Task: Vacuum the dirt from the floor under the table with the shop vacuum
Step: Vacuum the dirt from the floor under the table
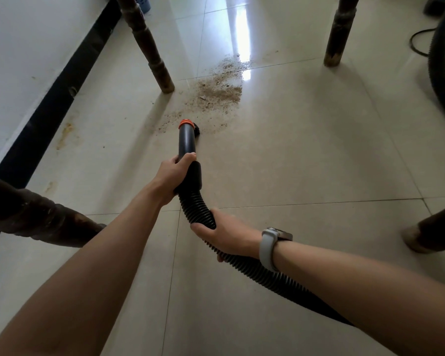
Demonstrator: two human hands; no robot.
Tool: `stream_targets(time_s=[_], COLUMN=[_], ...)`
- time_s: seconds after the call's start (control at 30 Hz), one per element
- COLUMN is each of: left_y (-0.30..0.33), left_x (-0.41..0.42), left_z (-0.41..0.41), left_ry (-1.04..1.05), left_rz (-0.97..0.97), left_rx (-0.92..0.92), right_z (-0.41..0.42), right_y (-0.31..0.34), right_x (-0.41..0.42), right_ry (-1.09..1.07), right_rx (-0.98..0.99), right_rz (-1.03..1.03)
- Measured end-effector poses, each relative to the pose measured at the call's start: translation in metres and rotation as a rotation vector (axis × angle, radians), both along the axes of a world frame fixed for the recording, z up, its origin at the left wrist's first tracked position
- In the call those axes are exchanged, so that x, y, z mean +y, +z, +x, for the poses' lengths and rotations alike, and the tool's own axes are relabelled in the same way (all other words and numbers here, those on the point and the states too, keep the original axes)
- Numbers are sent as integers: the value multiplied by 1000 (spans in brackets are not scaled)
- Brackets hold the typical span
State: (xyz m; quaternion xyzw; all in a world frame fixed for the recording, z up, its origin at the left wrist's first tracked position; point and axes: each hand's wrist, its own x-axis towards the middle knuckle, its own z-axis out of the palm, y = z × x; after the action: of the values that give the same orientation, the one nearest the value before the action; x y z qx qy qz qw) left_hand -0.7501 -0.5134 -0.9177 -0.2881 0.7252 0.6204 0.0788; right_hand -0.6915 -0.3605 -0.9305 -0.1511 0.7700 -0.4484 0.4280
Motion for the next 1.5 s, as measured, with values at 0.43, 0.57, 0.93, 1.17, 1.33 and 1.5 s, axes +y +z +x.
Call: stream_targets(time_s=[0.43, 0.57, 0.93, 1.17, 1.33, 1.5], left_y=[-11, -8, -7, -11, -12, -19], left_x=[18, 18, 32, 30, 35, 50], left_z=[25, 17, 12, 13, -2, -3], left_ry=[-75, -56, -81, -75, -59, -100], left_rz=[-104, -84, -64, -30, 25, -8], left_rx=[-17, -5, -15, 2, 27, 35], right_z=[31, 23, 26, 26, 11, 16], right_y=[-13, -11, -14, -13, -16, -20], right_x=[14, 12, 20, 21, 21, 34], right_ry=[-22, -29, -99, -98, -144, -176], right_rx=[-71, -62, -81, -8, 30, -22], right_rz=[-49, -44, -39, 39, 78, 57])
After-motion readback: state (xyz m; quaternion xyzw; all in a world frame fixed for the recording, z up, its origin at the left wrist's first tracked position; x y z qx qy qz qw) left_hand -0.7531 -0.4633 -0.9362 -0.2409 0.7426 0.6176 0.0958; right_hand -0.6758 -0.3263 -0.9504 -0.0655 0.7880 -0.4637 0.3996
